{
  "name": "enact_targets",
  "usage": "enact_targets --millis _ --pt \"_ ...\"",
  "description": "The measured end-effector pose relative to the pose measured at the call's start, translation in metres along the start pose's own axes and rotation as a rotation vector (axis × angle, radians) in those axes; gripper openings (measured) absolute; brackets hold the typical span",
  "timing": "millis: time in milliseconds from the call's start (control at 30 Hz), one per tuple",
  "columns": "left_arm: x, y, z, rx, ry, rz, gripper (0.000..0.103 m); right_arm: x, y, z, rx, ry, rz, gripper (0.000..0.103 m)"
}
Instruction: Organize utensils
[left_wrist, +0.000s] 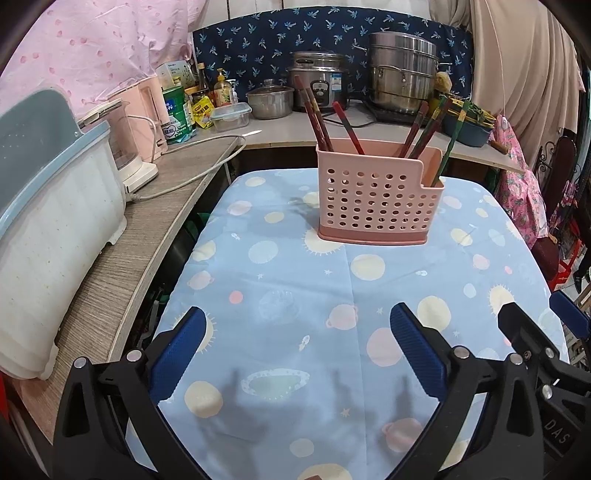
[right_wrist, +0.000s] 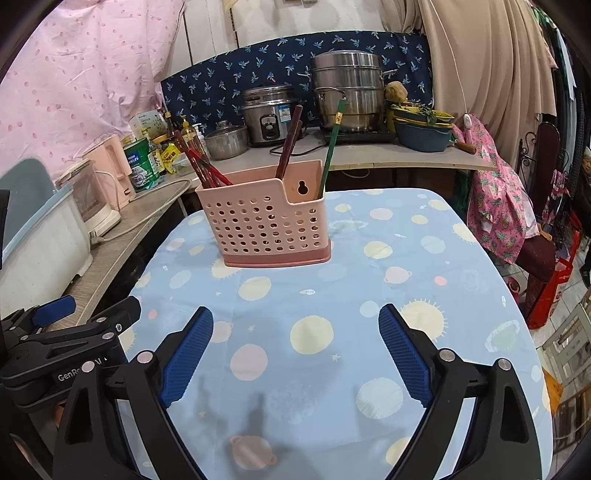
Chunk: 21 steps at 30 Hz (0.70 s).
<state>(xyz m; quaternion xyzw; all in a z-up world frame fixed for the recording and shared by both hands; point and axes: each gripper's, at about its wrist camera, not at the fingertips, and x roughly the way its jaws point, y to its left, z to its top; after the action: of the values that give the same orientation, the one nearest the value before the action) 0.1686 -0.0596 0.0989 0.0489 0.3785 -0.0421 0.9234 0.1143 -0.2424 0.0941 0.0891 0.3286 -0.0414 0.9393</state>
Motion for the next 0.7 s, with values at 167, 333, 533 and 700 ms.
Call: enact_targets --millis 167,333,533,700 --pt "-0.0014 -0.0019 -0.0008 0.011 -0.009 0.015 0.096 0.0009 0.0009 -0.0007 -0.01 -0.006 -0.015 0.096" --pt "-0.0003 -0.0007 -0.0004 0.006 -0.004 0.015 0.096 0.0015 0.0024 -0.001 -0.024 -0.011 -0.024 0.096" --pt "-0.0001 -0.0002 -0.0005 0.006 -0.004 0.017 0.096 0.0011 0.0042 -0.0013 -0.03 -0.011 -0.029 0.096" --pt "0.0005 0.0007 0.0001 0.005 -0.001 0.018 0.096 0.0018 0.0042 -0.0012 -0.027 -0.007 -0.033 0.096"
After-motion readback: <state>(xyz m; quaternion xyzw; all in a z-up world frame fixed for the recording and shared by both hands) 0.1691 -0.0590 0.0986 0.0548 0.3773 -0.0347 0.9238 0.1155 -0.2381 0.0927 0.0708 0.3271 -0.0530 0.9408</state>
